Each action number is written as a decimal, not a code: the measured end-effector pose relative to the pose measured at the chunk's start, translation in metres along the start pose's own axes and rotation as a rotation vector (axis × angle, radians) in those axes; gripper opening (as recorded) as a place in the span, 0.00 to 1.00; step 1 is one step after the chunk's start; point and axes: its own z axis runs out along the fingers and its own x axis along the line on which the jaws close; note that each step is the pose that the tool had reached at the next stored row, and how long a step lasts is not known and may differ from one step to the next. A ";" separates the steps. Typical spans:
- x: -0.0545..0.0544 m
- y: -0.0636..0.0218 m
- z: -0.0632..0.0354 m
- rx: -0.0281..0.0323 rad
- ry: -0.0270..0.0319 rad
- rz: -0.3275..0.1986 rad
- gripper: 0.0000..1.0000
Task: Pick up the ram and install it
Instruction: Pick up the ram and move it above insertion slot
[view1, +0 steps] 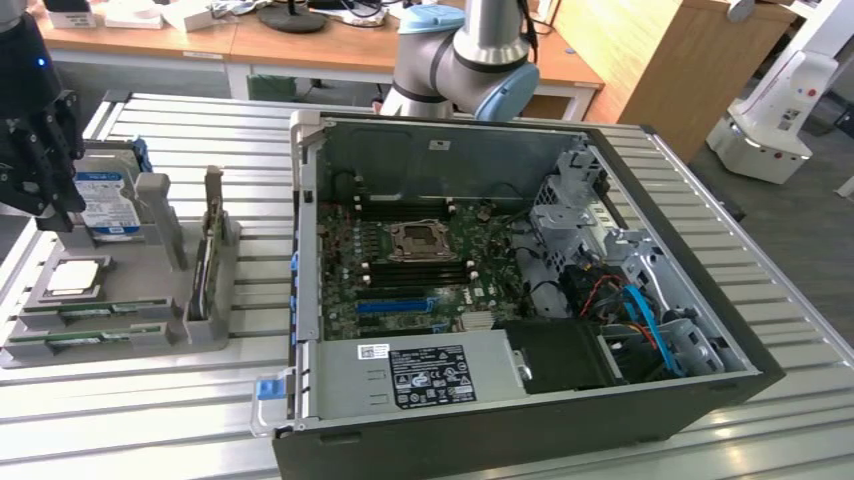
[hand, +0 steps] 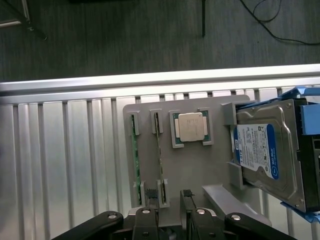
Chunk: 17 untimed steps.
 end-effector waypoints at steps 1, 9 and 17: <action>0.000 0.0000 0.0008 0.0000 -0.0001 0.000 0.31; 0.000 -0.0003 0.0077 0.0000 0.0000 0.000 0.31; 0.000 -0.0008 0.0181 0.0000 0.0000 0.000 0.31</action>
